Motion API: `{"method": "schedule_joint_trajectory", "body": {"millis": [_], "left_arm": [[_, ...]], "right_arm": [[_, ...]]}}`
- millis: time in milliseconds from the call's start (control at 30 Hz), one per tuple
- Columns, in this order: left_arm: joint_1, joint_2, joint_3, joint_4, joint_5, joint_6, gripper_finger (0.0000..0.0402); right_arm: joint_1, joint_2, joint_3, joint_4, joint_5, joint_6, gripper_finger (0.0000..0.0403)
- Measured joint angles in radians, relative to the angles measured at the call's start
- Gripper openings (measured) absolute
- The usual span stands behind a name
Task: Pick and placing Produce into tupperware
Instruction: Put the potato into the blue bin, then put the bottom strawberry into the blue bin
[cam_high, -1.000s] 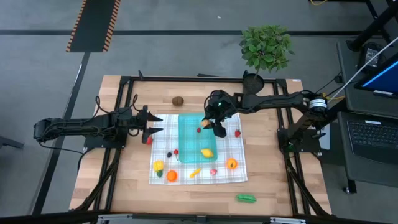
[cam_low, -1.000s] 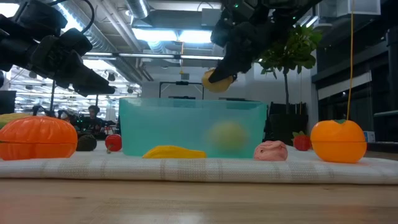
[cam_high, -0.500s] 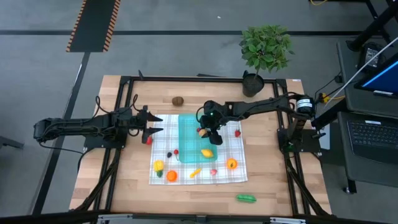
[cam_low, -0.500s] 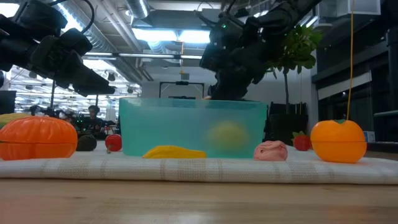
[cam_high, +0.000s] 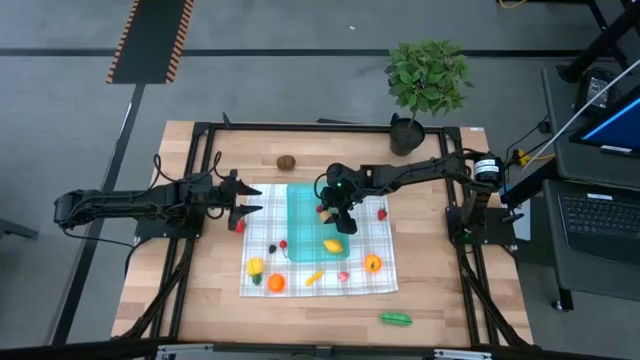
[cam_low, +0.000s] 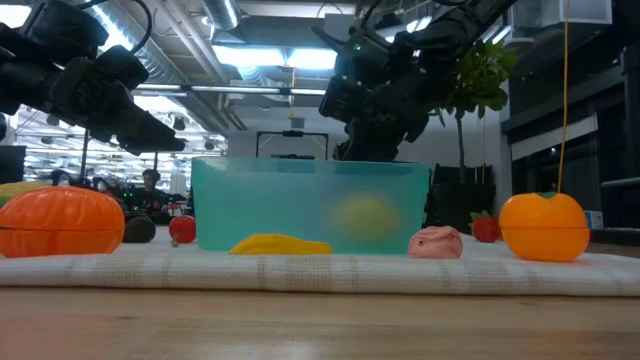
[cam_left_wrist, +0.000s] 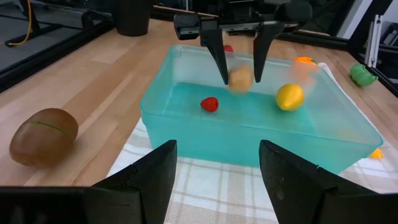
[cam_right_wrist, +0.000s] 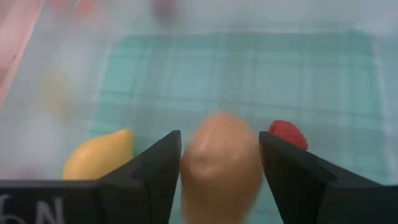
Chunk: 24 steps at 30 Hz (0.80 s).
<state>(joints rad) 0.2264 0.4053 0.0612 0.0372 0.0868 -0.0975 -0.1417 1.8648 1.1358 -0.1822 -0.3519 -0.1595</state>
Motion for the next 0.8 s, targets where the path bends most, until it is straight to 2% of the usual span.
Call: {"method": "schedule_joint_trajectory", "body": {"millis": [467,800], "left_arm": [[0.0,0.0,0.0,0.0,0.0,0.0,0.022],[0.0,-0.013,0.0,-0.001,0.02,-0.001,0.022]], "right_arm": [[-0.006,-0.006,-0.001,0.017,0.0,0.0,0.0226],[-0.032,-0.189,-0.018,0.051,0.002,-0.031,0.0227]]}}
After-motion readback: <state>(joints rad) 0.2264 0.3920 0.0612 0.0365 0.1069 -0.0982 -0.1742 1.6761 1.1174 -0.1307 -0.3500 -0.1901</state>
